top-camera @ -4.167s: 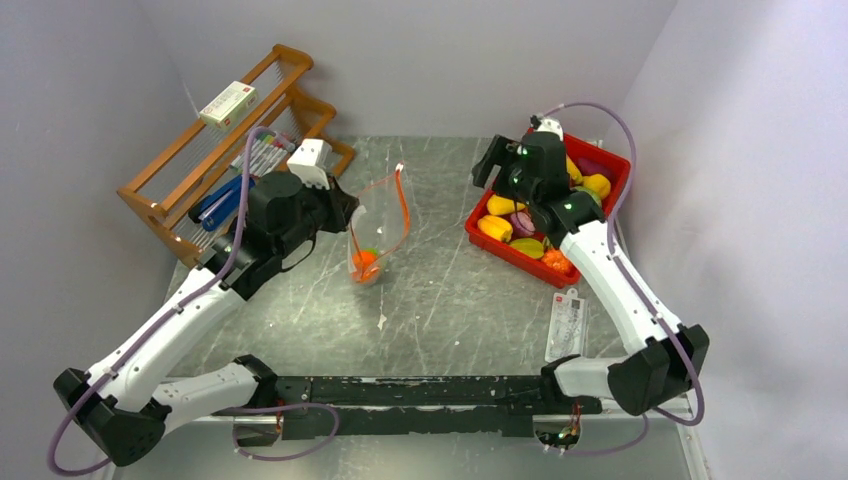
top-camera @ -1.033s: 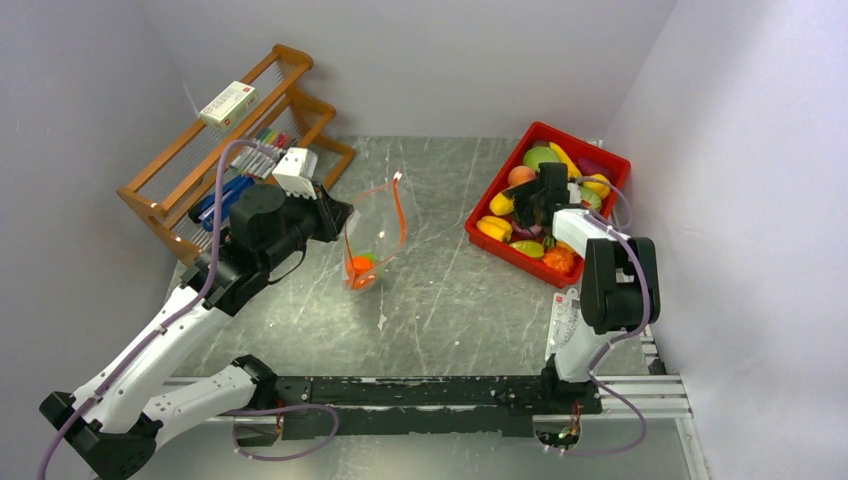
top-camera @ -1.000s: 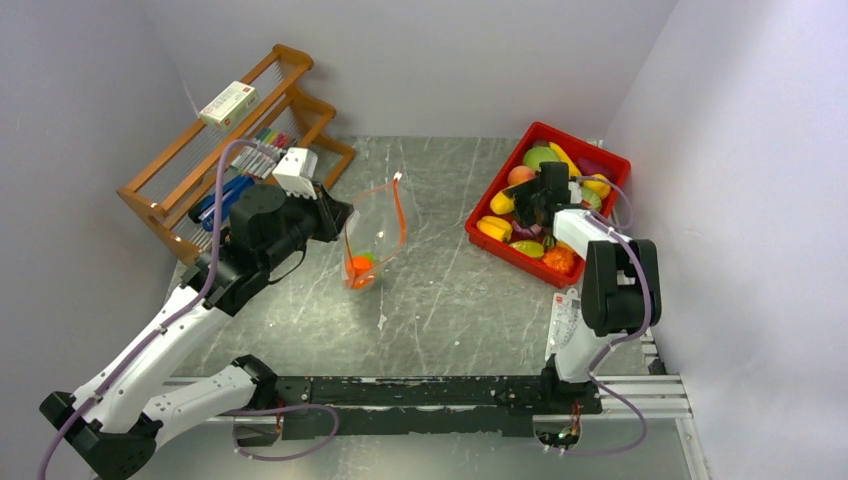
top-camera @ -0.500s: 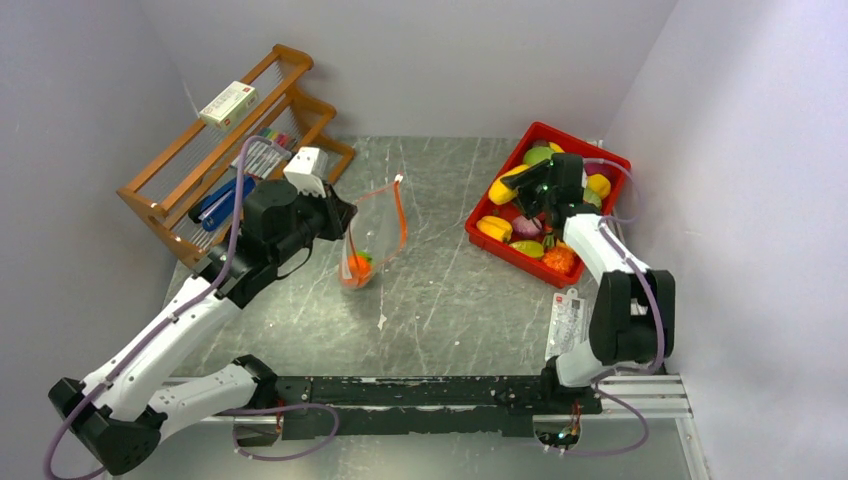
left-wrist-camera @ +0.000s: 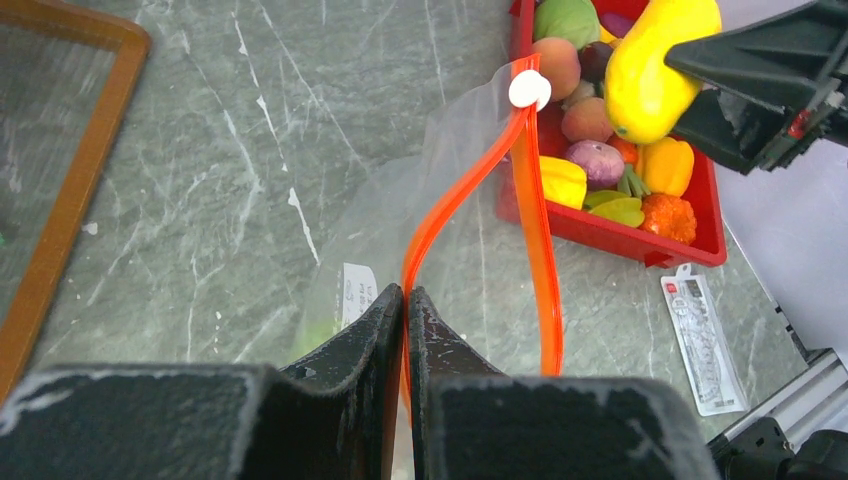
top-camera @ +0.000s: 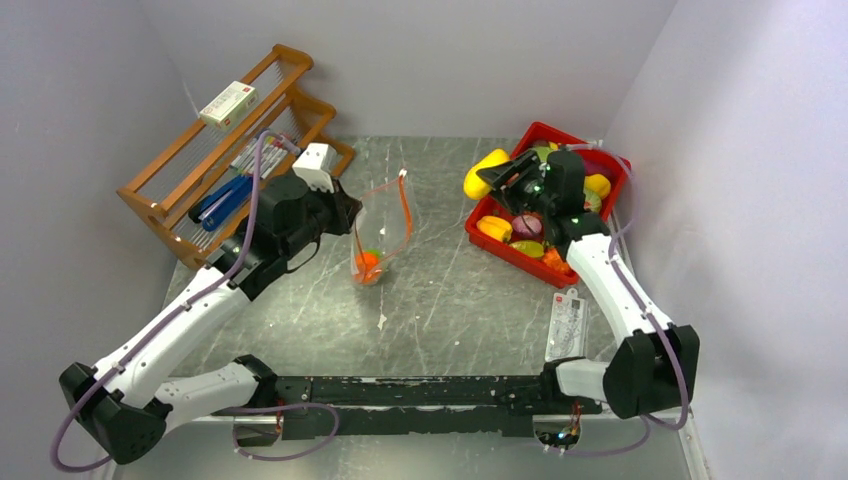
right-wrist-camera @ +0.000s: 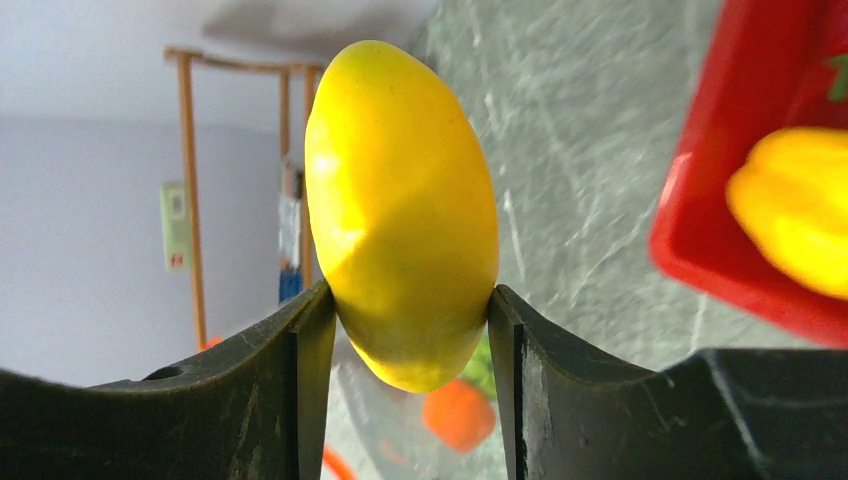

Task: Place the food in the zip-top bag and seal the zipper
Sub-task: Pick up the fake fruit from the bin, then place the fake fruit in the zipper food storage bag.

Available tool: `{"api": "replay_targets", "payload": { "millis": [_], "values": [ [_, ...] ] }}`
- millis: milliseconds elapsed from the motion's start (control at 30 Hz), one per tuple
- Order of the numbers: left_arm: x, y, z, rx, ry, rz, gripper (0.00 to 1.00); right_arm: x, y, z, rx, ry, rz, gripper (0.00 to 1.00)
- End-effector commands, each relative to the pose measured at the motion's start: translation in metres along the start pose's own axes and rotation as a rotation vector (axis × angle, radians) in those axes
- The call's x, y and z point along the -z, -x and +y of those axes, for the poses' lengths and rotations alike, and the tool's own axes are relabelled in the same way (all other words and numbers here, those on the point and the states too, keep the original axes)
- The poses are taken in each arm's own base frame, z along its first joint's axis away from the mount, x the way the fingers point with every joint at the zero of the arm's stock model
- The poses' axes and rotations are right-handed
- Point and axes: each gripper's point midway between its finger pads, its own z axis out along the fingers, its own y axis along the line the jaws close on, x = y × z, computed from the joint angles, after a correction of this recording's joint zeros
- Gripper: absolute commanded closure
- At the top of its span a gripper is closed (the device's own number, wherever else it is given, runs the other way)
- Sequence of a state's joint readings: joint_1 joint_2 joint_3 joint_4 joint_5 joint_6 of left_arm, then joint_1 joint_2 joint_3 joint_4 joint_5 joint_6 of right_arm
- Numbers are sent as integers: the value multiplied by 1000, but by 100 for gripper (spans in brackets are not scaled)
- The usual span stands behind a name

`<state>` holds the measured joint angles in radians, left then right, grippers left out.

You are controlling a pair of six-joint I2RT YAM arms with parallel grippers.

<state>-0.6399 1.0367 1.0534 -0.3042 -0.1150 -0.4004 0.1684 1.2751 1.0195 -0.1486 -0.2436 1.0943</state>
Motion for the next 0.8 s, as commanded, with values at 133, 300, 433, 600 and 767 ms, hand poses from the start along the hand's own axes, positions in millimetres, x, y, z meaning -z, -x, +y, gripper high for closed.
{"api": "replay_targets", "payload": {
  "millis": [133, 300, 433, 600, 767],
  "values": [
    [-5, 22, -4, 14, 4, -78, 93, 22, -75, 64, 39, 145, 173, 61],
    [-6, 23, -6, 17, 2, -77, 93, 33, -115, 91, 83, 191, 225, 61],
    [-7, 23, -6, 16, 3, -73, 93, 41, -139, 106, 90, 227, 256, 61],
    [-10, 17, -7, 14, -6, -54, 93, 50, -154, 125, 115, 262, 276, 61],
    [-12, 16, -9, 21, -19, -50, 93, 60, -150, 140, 127, 286, 250, 61]
  ]
}}
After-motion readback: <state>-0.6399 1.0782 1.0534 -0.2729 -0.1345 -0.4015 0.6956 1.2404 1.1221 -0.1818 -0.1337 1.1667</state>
